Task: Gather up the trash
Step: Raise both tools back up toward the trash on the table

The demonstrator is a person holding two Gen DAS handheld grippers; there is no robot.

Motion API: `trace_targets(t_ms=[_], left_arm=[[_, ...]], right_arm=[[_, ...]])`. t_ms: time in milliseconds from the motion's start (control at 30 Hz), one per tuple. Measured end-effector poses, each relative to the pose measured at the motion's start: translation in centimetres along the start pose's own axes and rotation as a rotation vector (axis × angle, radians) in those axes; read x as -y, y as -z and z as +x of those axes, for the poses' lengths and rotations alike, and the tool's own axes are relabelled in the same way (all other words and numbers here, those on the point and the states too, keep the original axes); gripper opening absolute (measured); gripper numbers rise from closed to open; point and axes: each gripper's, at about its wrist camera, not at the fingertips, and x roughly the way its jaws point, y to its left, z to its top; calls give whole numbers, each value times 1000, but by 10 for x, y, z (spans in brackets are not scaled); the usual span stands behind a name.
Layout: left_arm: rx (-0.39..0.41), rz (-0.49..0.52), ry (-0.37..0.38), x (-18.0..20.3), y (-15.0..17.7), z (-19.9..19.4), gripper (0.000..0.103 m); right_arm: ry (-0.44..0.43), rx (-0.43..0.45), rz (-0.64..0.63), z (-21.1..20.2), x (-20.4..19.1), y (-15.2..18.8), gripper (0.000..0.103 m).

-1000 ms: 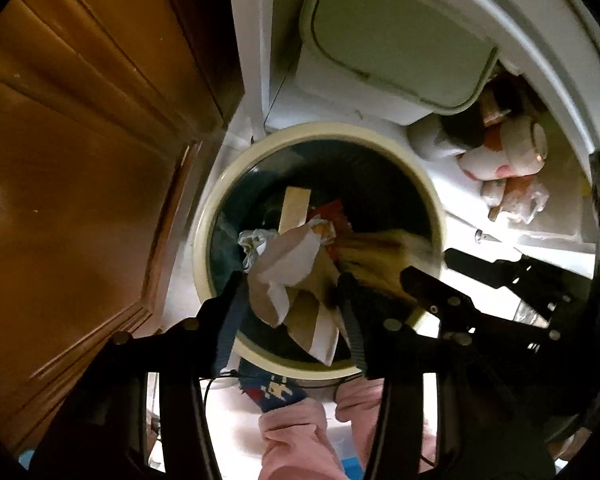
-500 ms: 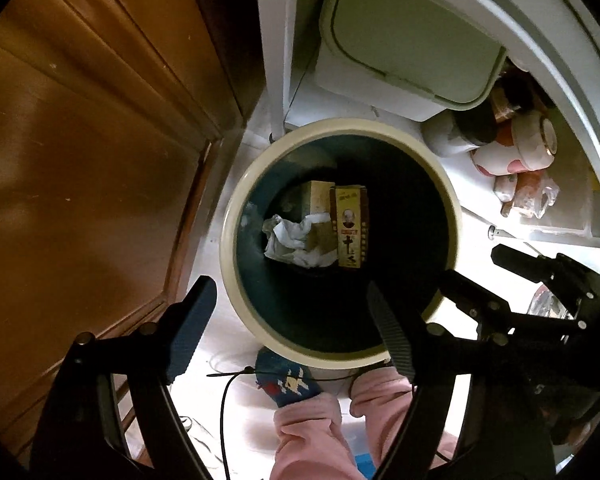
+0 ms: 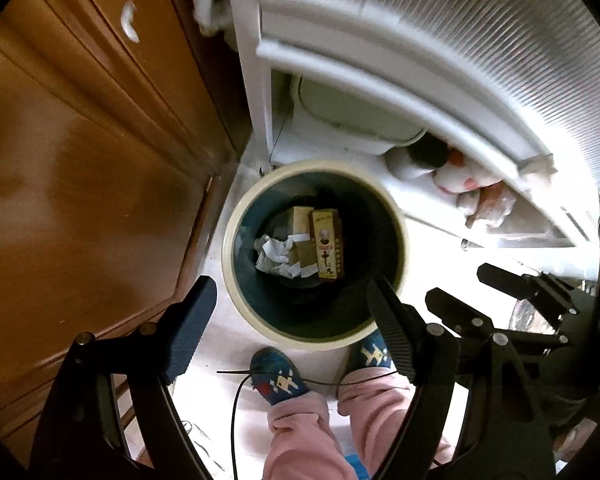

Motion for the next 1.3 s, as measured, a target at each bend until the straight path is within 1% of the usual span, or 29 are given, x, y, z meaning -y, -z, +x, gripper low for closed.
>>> trace_targets(t_ms=[100,200,300,467,600,800,933,1000,1067,1200,1300], left_arm=[[31,-7,4,3,1,-32,76],[70,-19,5,5,1,-73,76],[101,-35,22,10,2,-122,76],[179,-33,42,18,5,-205,76],[257,-13,27,26,5,-279,76],[354,-20,32,32,5,-371,76],[441,-14,-1,38,4,-436,76],[474,-16,-24,43,4,-461,76],[497,-24,-66,47,0,-488,76],[524,-56,-159,48,-8,-527,76],[546,-90,-179,45,-17,-553,76]], right_arm=[[-2,25,-10,-31,-4,5,71],[-6,48,-17,-65,-10,11,71],[-15,68,-22,-102,-16,16,71],[-35,118,-45,-183,-27,24,71],[-46,152,-80,-247,-37,30,71],[-64,219,-156,-346,-53,35,71],[-65,291,-203,-403,-62,31,71],[-61,328,-224,-431,-66,26,71],[-66,370,-238,-460,-67,19,71],[-96,462,-273,-517,-70,5,71],[-110,538,-296,-552,-76,-7,70]])
